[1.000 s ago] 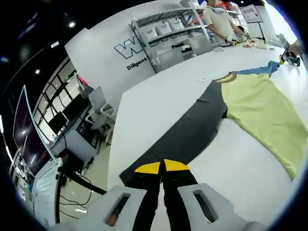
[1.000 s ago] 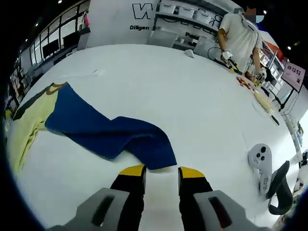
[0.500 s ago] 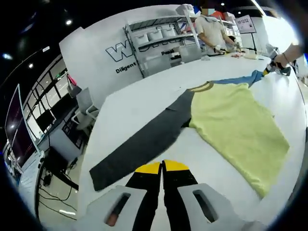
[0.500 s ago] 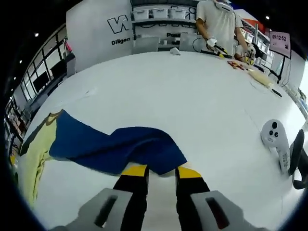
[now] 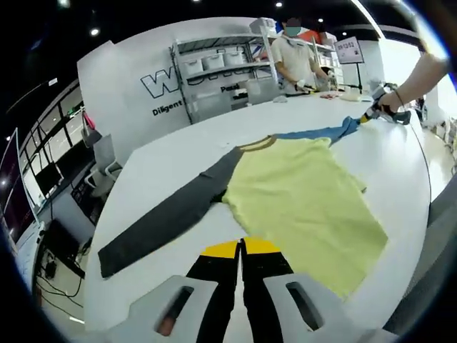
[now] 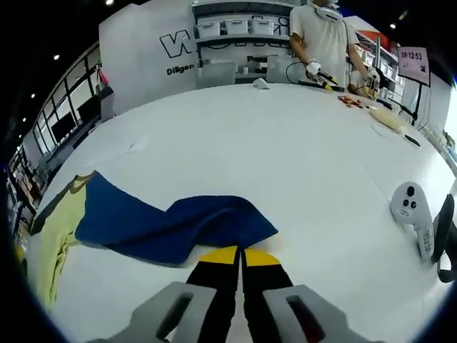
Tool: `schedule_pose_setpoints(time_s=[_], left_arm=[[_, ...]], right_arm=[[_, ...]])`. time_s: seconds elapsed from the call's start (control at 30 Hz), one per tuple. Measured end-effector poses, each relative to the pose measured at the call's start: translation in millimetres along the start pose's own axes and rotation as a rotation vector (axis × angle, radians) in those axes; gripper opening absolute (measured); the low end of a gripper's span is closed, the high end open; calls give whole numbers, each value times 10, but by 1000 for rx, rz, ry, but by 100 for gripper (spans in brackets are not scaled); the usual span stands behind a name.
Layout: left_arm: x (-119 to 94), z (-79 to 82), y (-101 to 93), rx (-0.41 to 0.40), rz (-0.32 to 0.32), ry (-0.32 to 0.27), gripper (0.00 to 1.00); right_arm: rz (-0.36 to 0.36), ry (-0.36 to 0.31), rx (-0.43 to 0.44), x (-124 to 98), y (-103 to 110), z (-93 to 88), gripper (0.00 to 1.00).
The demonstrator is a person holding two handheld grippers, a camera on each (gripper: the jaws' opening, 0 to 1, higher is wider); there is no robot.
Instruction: Fold the garment on the visible template until the final outline fits inside the template.
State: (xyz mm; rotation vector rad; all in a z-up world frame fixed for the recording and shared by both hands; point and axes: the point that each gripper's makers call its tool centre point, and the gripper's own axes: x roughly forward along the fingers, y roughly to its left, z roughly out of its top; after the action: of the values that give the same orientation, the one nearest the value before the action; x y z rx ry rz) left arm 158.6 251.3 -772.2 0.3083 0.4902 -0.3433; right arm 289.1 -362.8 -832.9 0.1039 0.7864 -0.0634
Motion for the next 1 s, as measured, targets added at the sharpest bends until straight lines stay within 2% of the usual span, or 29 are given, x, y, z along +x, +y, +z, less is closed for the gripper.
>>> schedule_pose_setpoints(time_s=[0.17, 0.27, 0.43, 0.57, 0.83, 0.9, 0.93, 1.0], left_arm=[[-21, 18, -205, -7, -36, -8, 3], [-45, 34, -372, 19, -65, -10, 3], [-82, 81, -549, 17, -107, -23, 3], [-111, 116, -674, 21, -139, -26, 3], [-174, 187, -829, 23, -180, -43, 3], [-201, 205, -883, 23, -195, -50, 3], [-207, 205, -899, 26, -201, -50, 3], [-216, 202, -918, 27, -209, -46, 3]], right_arm=[[12, -22, 12, -17, 9, 47, 0], [14, -42, 4, -60, 6, 104, 0], [36, -61, -73, -147, 58, 198, 0], [54, -62, -41, -216, 96, 230, 0], [62, -54, 6, -357, 84, 214, 0], [68, -35, 29, -402, 54, 181, 0], [57, -1, 34, -418, 36, 117, 0], [51, 6, 31, -432, 16, 88, 0]])
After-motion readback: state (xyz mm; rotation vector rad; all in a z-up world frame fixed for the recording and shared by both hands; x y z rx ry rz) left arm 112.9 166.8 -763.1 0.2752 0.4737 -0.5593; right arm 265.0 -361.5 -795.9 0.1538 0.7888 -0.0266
